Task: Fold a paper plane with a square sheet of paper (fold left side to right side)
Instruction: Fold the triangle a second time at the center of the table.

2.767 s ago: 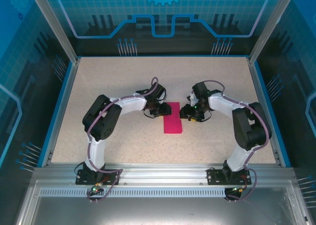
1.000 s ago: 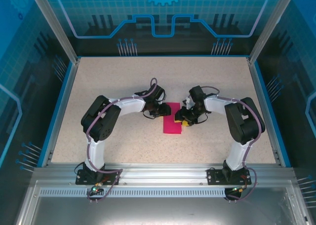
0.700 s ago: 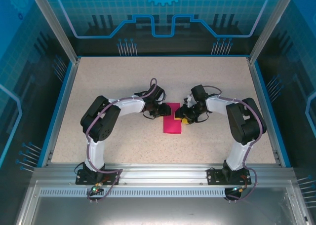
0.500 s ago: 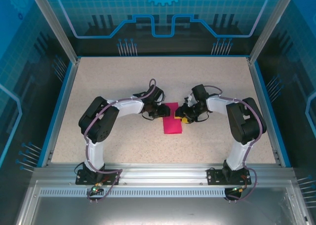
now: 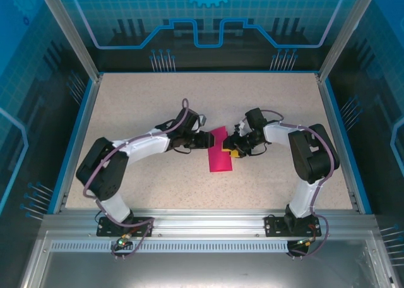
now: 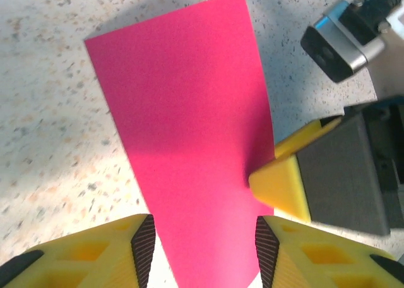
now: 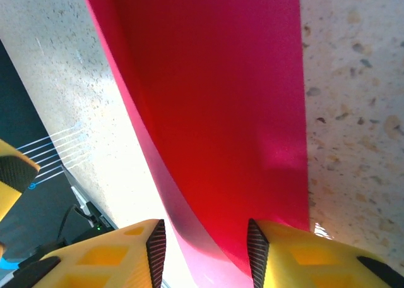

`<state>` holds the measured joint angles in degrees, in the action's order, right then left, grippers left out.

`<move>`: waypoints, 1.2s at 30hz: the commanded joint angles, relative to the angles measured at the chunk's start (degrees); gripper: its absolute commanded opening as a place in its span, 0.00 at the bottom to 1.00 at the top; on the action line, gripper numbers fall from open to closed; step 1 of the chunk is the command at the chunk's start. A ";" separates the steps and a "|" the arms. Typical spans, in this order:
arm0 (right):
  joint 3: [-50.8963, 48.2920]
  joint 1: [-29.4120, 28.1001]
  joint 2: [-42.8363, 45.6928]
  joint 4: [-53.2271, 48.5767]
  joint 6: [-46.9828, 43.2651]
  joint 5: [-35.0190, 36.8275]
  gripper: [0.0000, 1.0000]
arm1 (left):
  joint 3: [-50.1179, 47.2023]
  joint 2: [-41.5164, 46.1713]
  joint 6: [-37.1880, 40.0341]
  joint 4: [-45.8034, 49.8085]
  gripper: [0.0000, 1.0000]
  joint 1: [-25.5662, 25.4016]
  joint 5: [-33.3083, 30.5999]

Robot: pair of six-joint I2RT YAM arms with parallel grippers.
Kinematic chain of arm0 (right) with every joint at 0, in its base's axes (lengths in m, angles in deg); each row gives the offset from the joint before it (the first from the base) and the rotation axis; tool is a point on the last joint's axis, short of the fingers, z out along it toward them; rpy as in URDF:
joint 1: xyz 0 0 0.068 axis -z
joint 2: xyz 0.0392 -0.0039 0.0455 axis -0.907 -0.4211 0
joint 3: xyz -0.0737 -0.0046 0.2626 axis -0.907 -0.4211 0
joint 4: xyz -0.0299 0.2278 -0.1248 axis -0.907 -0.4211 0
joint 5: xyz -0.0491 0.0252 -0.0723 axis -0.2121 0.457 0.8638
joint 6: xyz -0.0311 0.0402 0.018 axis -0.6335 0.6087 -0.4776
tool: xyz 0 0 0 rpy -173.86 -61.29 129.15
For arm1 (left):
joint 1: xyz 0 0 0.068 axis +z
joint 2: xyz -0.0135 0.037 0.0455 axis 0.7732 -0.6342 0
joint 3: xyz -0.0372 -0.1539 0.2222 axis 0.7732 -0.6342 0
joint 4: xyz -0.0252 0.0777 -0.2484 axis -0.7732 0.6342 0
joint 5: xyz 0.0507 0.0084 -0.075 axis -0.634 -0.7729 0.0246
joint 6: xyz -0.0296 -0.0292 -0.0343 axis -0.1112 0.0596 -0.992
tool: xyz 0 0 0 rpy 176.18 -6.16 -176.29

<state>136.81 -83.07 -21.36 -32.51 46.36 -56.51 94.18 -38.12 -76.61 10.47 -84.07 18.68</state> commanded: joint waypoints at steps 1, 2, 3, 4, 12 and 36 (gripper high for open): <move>0.18 0.52 1.57 1.61 -0.79 -2.49 0.42 | -4.87 5.12 2.05 -3.50 0.51 -0.15 -2.41; 0.16 0.49 1.74 2.00 -0.79 -2.81 0.43 | -6.16 6.34 2.05 -4.03 0.51 -0.20 -2.65; 0.22 0.52 2.03 2.50 -0.79 -3.20 0.43 | -7.61 7.64 2.14 -4.69 0.51 -0.18 -2.74; 0.33 0.49 2.20 2.91 -0.92 -3.62 0.43 | -9.08 9.02 2.20 -5.33 0.51 -0.25 -2.70; 1.46 0.22 2.77 3.62 -5.15 -5.41 0.44 | -17.12 18.28 3.85 -8.41 0.52 -0.74 -2.66; 5.73 0.32 0.47 -3.75 -0.05 -5.13 0.41 | -17.63 20.16 8.61 -12.07 0.58 -17.52 -14.56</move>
<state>140.81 -83.07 -19.81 -33.40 44.22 -60.82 74.18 -14.91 -69.00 0.06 -98.69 9.88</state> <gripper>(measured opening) 0.412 0.574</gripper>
